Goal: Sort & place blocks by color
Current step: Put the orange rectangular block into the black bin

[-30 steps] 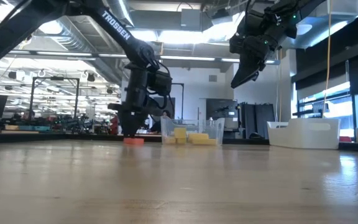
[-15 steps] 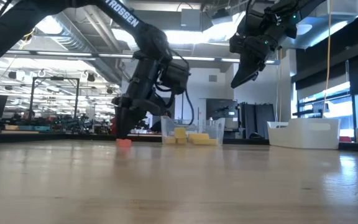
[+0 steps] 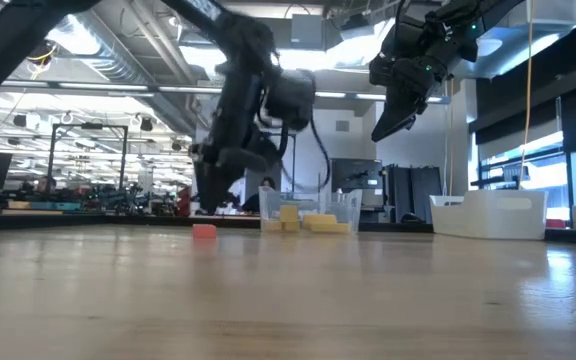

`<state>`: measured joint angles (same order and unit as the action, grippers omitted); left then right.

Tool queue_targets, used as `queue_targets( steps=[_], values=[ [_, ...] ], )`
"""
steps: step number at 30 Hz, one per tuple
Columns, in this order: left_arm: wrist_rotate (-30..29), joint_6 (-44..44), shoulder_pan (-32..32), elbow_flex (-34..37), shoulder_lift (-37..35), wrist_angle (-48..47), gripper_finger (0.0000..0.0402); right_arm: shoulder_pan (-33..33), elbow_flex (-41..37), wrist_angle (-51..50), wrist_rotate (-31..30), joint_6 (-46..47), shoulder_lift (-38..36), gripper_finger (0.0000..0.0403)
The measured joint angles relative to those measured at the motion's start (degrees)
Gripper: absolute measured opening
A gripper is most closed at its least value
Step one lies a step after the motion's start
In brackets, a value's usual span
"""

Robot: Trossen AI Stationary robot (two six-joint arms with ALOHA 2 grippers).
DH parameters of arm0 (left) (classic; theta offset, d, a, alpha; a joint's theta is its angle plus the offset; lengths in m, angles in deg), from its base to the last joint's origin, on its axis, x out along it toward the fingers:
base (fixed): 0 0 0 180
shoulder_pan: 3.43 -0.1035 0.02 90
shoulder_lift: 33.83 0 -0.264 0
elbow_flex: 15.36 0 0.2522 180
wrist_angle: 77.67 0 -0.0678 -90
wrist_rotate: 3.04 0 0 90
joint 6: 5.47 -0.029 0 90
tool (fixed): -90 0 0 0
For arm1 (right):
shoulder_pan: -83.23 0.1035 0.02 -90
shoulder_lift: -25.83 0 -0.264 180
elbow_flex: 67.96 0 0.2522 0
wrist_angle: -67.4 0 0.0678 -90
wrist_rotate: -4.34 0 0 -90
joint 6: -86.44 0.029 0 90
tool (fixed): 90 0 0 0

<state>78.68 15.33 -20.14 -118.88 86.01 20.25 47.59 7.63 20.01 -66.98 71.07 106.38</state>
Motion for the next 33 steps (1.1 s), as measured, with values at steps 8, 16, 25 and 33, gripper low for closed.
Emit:
queue_targets(
  steps=[8, 16, 25, 33],
  values=[
    [-3.8, -6.0, 1.5, -0.2, -8.0, -2.0, 0.0098, 0.0, 0.0, 0.0, -0.1, -0.1, 0.0, 0.0082],
    [-0.2, -20.7, 1.9, -0.2, -12.9, -2.9, 0.0098, 0.0, 0.0, 0.1, -0.1, -0.1, 0.0, 0.0082],
    [1.6, 24.7, 4.0, -0.2, -13.0, -1.3, 0.0097, 0.0, 0.0, 0.1, -0.1, -0.1, 0.0, 0.0082],
    [-3.8, 42.9, 8.7, -0.2, -13.0, -0.3, 0.0096, 0.0, 0.0, 0.2, 0.0, -0.1, 0.0, 0.0082]
  ],
)
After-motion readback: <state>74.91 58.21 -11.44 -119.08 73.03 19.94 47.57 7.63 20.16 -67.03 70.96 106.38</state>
